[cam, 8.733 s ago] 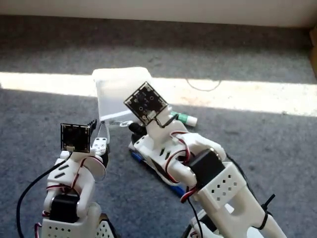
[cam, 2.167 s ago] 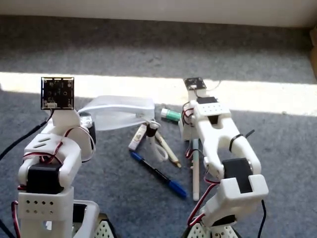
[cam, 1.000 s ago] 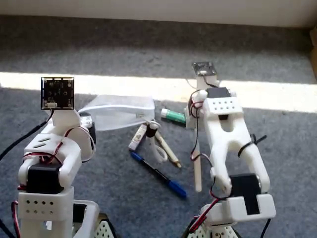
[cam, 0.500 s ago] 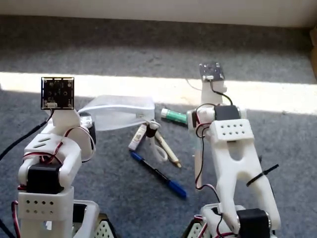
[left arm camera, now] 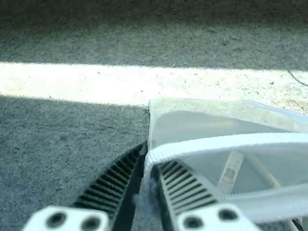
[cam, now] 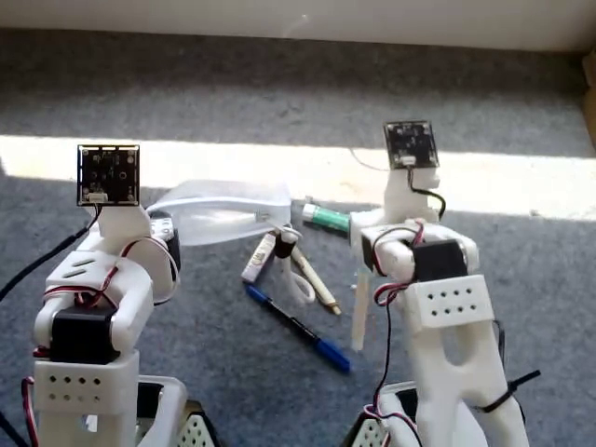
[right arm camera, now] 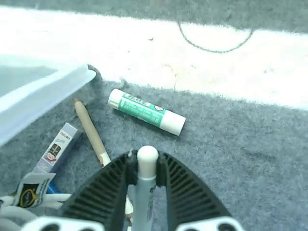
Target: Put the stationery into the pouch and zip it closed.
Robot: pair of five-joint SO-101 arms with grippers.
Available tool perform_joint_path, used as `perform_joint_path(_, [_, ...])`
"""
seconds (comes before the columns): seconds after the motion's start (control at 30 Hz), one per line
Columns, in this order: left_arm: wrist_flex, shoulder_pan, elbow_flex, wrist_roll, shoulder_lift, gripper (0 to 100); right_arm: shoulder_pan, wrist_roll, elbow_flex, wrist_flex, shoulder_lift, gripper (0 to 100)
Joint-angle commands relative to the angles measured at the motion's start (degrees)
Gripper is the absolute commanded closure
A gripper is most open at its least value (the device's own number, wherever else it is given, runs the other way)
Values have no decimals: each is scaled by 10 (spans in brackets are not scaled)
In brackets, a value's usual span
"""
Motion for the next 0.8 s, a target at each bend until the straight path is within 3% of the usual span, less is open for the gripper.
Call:
perform_joint_path(0.0, [-8, -7, 1, 6, -1, 989, -3, -34, 15, -30, -64, 992])
perform_joint_path(0.57, [-8, -7, 1, 6, -1, 989, -4, -35, 95, -82, -304, 993])
perform_joint_path(0.77, [-8, -7, 1, 6, -1, 989, -58, -31, 95, -83, -370, 993])
